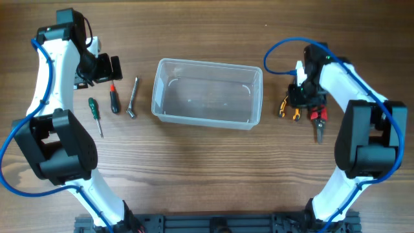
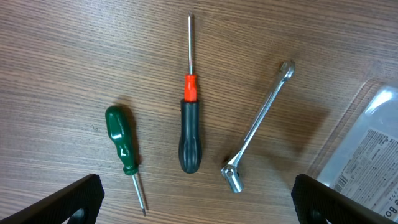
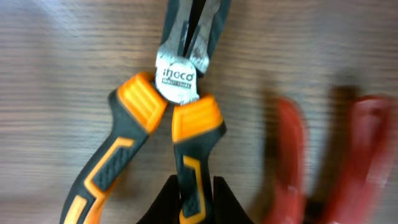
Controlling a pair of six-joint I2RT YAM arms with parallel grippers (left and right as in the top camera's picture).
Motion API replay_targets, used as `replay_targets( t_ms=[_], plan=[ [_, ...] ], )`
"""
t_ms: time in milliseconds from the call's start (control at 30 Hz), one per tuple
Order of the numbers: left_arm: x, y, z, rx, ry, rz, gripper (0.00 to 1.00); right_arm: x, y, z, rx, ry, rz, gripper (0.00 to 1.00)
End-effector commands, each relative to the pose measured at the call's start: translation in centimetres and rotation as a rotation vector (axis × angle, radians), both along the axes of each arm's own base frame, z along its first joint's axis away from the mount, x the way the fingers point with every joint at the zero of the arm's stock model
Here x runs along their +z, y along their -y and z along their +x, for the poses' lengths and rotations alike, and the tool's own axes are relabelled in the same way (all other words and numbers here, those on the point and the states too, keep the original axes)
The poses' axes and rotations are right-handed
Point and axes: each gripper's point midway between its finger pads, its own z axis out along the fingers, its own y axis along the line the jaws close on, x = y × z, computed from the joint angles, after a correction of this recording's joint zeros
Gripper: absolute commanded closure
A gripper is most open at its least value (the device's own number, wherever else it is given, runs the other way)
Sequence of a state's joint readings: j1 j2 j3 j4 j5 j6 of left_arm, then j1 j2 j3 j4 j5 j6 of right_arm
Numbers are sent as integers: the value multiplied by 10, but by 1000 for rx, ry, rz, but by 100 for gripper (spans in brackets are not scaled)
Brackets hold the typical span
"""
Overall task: Pack container
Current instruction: 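Carry the pliers into the clear container and release them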
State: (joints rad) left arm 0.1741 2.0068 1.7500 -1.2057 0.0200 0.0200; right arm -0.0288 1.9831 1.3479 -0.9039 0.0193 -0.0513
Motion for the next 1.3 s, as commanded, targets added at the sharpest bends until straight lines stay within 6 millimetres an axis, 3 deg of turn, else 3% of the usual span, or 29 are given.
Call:
replay_targets(
  t_ms=[0,133,200,267,367,533,667,767,1000,1133,1267],
  plan=[
    [3,-4,3,19,12,7,0,95,-5,60,46,242,19,96],
    [3,-4,3,19,12,7,0,206,-28,80,215,460,78,96],
    [3,-4,3,19,12,7,0,256,-59,73,377,569,134,96],
    [3,-4,3,19,12,7,0,280,-94,59,533,628,204,96],
    [3,-4,3,19,13,7,0,293,-148,28,747,636,319,96],
    [3,-4,3,19,12,7,0,273,-206,-13,1020,543,368,96],
    [3,-4,3,19,12,7,0,233,-230,-25,1214,449,329,96],
    [3,-4,3,19,12,7,0,188,-235,-27,1303,334,333,96],
    [3,-4,3,19,12,7,0,97,-241,-20,1262,118,399,96],
    [3,-4,3,19,12,7,0,60,-245,-18,1189,34,432,96],
    [3,-4,3,19,12,7,0,48,-251,-12,1187,45,450,96]
  ],
)
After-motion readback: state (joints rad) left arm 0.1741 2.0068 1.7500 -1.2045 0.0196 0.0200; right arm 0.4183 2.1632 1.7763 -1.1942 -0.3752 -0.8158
